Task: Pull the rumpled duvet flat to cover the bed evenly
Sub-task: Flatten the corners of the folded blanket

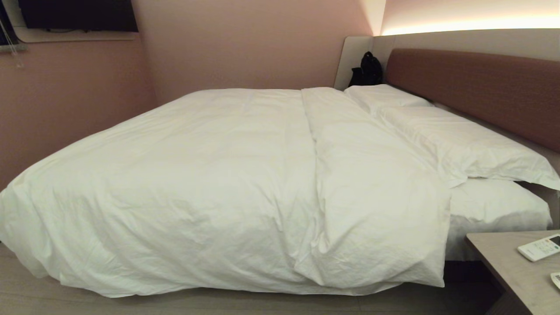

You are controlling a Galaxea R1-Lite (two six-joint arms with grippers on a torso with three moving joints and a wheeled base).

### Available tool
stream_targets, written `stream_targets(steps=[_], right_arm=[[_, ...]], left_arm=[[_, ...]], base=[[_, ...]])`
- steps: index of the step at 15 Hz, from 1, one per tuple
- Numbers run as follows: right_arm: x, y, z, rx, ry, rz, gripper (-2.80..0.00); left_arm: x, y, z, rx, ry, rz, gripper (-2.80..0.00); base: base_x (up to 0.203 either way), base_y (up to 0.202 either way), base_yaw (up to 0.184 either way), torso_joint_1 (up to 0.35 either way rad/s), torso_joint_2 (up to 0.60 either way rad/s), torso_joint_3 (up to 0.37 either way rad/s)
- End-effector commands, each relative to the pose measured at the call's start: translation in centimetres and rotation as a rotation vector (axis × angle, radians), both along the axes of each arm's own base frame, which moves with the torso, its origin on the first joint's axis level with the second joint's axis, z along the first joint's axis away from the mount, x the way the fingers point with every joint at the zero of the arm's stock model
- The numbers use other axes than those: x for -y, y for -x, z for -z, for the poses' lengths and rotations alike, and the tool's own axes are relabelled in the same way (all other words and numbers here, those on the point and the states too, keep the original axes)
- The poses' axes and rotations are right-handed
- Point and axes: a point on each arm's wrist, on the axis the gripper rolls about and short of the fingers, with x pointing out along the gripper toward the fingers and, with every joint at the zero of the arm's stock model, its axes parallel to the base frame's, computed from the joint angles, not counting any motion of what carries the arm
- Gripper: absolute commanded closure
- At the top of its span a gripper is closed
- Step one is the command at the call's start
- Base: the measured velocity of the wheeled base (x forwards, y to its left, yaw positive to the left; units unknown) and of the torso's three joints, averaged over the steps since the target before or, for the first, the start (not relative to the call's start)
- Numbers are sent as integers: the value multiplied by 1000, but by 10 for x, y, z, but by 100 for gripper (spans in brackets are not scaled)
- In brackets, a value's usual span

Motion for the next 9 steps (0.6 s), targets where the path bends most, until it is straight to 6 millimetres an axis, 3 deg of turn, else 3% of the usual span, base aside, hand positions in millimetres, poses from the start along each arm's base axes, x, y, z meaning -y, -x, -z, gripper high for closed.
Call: stream_targets(steps=[1, 9], right_arm=[[0, -4, -8, 158, 7, 0, 0], [0, -20, 29, 49, 5, 2, 0]], left_arm=[[0, 0, 0, 1, 0, 0, 0], [0, 0, 0, 1, 0, 0, 0]], base=[[0, 0, 0, 0, 0, 0], [0, 0, 0, 0, 0, 0]])
